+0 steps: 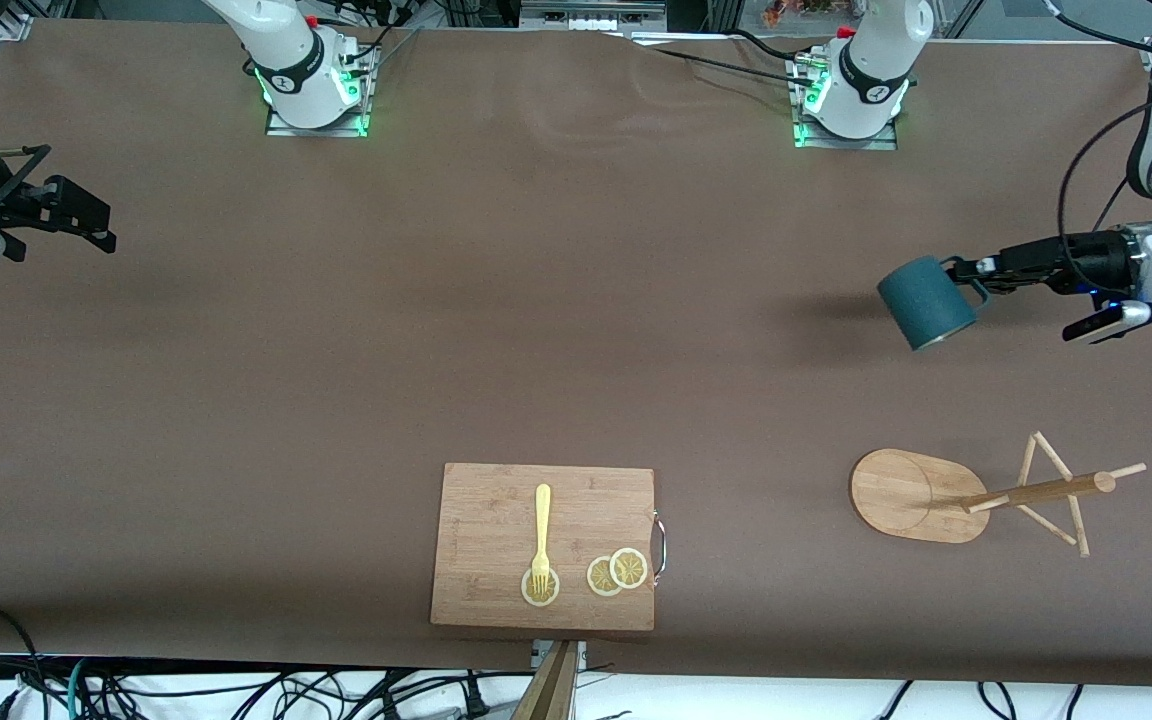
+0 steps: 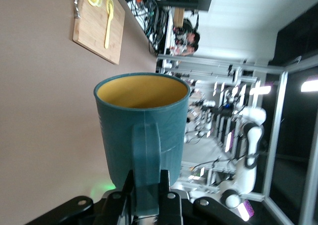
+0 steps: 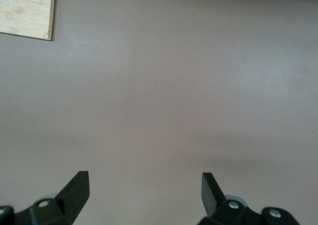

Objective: Pass cup and hang on rack
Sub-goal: 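Lift the mug with the left gripper and carry it toward the rack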

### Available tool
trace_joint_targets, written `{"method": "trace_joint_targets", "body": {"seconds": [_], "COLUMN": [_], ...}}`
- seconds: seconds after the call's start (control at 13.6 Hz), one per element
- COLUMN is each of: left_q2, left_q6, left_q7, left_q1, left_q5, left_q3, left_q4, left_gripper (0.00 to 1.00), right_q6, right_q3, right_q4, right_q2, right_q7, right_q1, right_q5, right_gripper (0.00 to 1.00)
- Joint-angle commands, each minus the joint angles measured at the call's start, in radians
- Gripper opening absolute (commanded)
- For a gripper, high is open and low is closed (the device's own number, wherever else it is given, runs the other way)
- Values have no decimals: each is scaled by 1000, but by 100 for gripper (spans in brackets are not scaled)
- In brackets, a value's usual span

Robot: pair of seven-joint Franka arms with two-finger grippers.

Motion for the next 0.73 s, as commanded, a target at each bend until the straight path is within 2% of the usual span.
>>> {"method": "trace_joint_targets", "body": {"seconds": [0.0,0.15,0.29,0.44,0.66], "left_q2": [49,61,104,176,265], "left_q6": [-47,-47,-49,-76,-92], "left_q7": [-159,-247,-257,-263,-264], "left_q1": [46,64,84,95,109], "left_q5": [-88,-143,-165,-215,-256], "left_q3": [-11,-11,-11,-11,-11], "left_q4": [31,36,75,143,242], "left_gripper": [0,0,0,0,0], "right_q6": [-21,-21,-21,-21,-21], "right_q3": [-2,-3,-5,-45,-53], "right_q4": [9,9,9,9,9], "right_q2": [-10,-10,-10,-10,-9], "right_q7": [8,8,8,8,8], "right_q1": [1,4,5,56,56], "right_q5": [12,12,12,12,14], "right_gripper": [100,100,100,100,100]}}
